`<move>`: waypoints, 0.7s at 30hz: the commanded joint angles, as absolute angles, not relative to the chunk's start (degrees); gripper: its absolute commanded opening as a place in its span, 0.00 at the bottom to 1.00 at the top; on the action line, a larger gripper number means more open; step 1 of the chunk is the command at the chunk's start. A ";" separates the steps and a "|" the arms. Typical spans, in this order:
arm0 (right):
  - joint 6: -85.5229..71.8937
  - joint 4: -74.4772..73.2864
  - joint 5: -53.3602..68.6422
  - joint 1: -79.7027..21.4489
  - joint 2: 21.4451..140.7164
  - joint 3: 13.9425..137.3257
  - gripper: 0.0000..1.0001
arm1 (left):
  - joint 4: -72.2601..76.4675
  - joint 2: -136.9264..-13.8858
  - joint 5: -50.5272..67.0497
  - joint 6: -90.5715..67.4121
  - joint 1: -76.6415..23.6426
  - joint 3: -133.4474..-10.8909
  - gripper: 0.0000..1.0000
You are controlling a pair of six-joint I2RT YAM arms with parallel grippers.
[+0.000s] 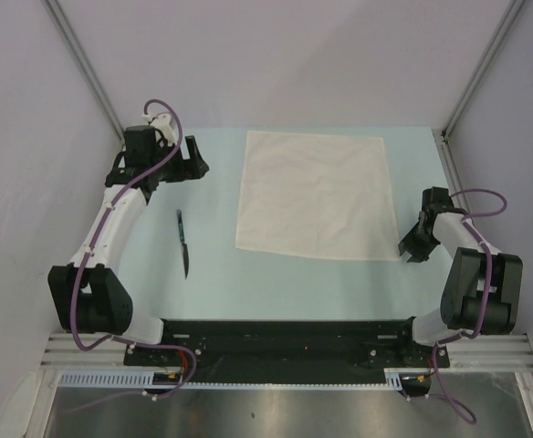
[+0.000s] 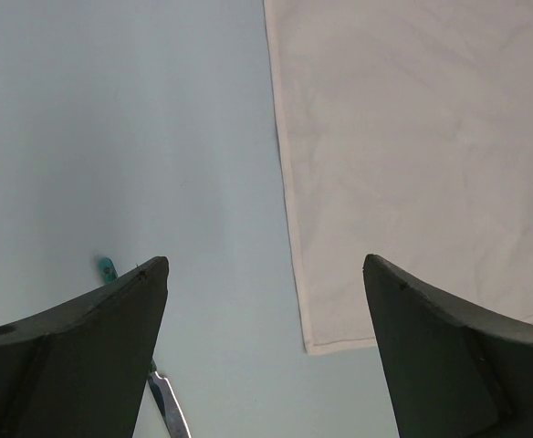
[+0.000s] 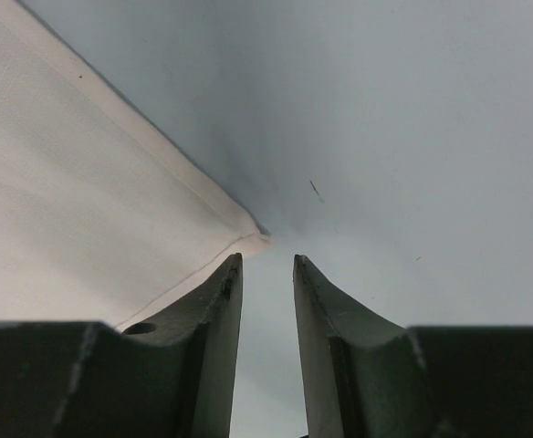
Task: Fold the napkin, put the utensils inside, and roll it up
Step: Fold the napkin
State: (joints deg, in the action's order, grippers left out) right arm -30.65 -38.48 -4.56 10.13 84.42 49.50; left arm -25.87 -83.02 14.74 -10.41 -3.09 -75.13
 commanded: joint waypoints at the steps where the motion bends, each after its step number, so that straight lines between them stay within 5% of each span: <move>1: -31.90 -35.78 -3.69 10.37 84.64 48.43 0.33 | -25.14 -81.47 15.21 -9.40 -3.08 -76.55 0.92; 21: -31.90 -31.46 -3.51 10.46 88.77 45.70 0.27 | -24.87 -81.65 16.96 -8.96 -3.16 -76.38 0.92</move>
